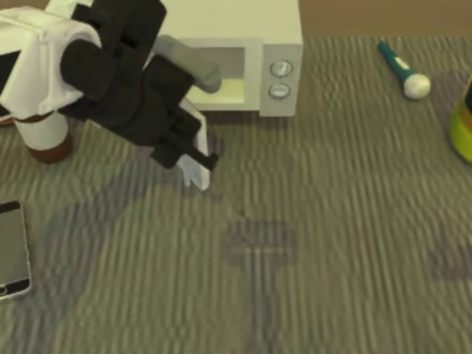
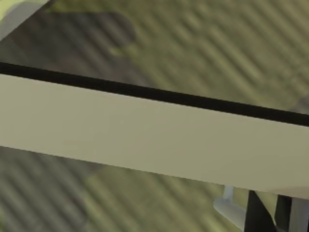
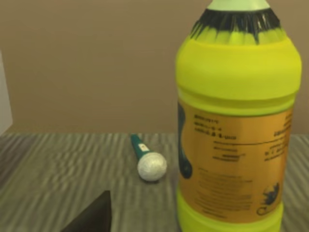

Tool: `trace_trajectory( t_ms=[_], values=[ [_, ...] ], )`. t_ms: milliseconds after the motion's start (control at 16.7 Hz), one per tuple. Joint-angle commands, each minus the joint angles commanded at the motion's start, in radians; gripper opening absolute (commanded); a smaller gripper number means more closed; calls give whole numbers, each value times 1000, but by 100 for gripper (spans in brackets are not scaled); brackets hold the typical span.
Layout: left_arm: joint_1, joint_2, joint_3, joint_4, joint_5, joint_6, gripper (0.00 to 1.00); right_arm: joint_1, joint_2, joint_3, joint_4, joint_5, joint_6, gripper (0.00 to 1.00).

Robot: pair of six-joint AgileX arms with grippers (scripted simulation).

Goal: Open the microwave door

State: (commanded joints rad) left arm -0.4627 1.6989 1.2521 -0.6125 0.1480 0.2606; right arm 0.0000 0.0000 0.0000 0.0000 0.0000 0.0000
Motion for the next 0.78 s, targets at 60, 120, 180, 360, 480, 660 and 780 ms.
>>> trace_trajectory(
  t_ms=[60, 120, 180, 360, 480, 660, 780],
  values=[
    [0, 0, 0, 0, 0, 0, 0, 0, 0, 0, 0, 0, 0, 100],
    [0, 0, 0, 0, 0, 0, 0, 0, 0, 0, 0, 0, 0, 100],
    [-3, 4, -4, 0, 5, -2, 0, 0, 0, 0, 0, 0, 0, 100],
    [10, -6, -5, -3, 21, 31, 0, 0, 0, 0, 0, 0, 0, 100],
    [30, -12, -19, -18, 44, 79, 0, 0, 0, 0, 0, 0, 0, 100],
    [63, -26, -40, -38, 82, 158, 0, 0, 0, 0, 0, 0, 0, 100],
    [75, -40, -41, -37, 97, 184, 0, 0, 0, 0, 0, 0, 0, 100]
  ],
)
